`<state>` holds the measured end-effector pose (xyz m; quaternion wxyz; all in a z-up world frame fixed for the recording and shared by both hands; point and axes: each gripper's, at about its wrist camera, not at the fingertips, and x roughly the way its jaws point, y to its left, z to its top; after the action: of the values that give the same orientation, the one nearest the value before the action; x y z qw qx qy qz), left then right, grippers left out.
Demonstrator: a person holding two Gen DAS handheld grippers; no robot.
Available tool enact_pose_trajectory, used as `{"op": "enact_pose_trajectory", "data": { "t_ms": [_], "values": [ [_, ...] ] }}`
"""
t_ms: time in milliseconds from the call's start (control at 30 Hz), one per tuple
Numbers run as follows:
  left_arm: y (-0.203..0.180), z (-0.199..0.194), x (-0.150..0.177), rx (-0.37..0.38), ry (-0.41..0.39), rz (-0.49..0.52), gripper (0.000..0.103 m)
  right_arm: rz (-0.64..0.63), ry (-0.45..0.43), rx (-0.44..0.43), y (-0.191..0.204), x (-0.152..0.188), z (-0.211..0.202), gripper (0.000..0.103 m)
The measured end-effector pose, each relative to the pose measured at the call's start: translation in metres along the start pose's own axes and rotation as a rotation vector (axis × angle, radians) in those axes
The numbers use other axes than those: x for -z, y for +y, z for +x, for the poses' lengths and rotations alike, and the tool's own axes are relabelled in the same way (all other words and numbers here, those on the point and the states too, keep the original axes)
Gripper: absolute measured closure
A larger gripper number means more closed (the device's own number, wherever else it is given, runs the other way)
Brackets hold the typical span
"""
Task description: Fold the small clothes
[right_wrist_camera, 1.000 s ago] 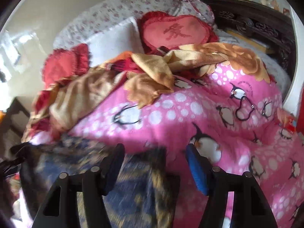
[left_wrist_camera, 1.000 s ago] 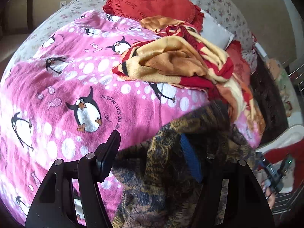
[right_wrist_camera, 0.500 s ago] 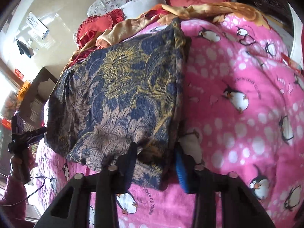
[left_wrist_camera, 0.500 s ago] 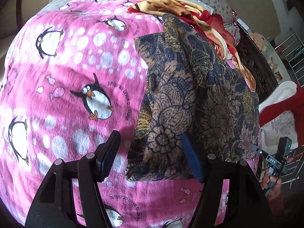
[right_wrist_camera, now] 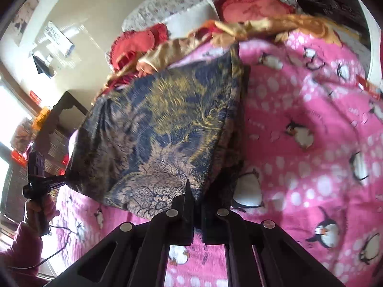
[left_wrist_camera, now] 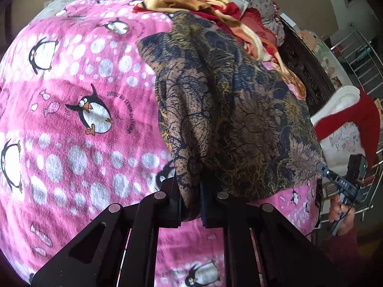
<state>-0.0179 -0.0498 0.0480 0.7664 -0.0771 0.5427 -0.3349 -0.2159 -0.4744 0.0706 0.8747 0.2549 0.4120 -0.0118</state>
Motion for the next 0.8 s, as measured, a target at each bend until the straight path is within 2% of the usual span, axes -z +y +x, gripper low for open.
{"op": "enact_pose_trajectory", "data": {
  "t_ms": [67, 133, 167, 233, 300, 333, 367, 400, 467, 500, 567, 667, 733, 800],
  "values": [
    [-0.01, -0.011, 0.01, 0.01, -0.014, 0.037, 0.094, -0.013, -0.01, 0.002, -0.001, -0.001, -0.016, 0.1],
    [-0.009, -0.008, 0.021, 0.017, -0.003, 0.025, 0.094, -0.035, 0.011, 0.051, -0.005, 0.002, -0.017, 0.1],
    [-0.005, 0.0, 0.027, 0.015, 0.024, 0.016, 0.094, -0.02, 0.024, 0.061, -0.011, 0.003, -0.013, 0.1],
    [0.002, 0.017, 0.034, -0.039, 0.054, -0.005, 0.094, 0.038, 0.077, 0.072, -0.029, 0.008, 0.006, 0.1],
    [0.007, 0.022, 0.036, -0.029, 0.062, -0.043, 0.091, 0.043, 0.112, 0.154, -0.036, 0.01, 0.017, 0.098],
    [0.006, 0.018, 0.033, -0.03, 0.055, -0.045, 0.088, 0.031, 0.126, 0.213, -0.035, 0.008, 0.019, 0.086],
    [0.002, 0.013, 0.031, -0.051, 0.05, -0.032, 0.078, 0.028, 0.113, 0.231, -0.033, 0.006, 0.015, 0.077],
    [-0.002, 0.005, 0.028, -0.089, 0.037, -0.003, 0.068, 0.02, 0.078, 0.243, -0.028, 0.002, 0.008, 0.076],
    [-0.013, -0.01, 0.019, -0.157, -0.027, 0.064, 0.056, -0.016, -0.011, 0.275, -0.011, -0.013, -0.009, 0.07],
    [-0.018, -0.017, 0.015, -0.177, -0.056, 0.086, 0.053, -0.049, -0.045, 0.254, 0.001, -0.022, -0.012, 0.07],
    [-0.026, -0.024, 0.002, -0.194, -0.113, 0.109, 0.052, -0.115, -0.066, 0.178, 0.027, -0.041, -0.007, 0.07],
    [-0.04, -0.013, -0.021, -0.187, -0.153, 0.122, 0.05, -0.231, -0.09, 0.086, 0.076, -0.07, 0.025, 0.07],
    [-0.049, 0.003, -0.034, -0.206, -0.172, 0.128, 0.05, -0.326, -0.072, 0.052, 0.109, -0.083, 0.06, 0.07],
    [-0.053, 0.025, -0.045, -0.28, -0.169, 0.132, 0.05, -0.376, -0.016, 0.031, 0.131, -0.093, 0.094, 0.07]
  ]
}}
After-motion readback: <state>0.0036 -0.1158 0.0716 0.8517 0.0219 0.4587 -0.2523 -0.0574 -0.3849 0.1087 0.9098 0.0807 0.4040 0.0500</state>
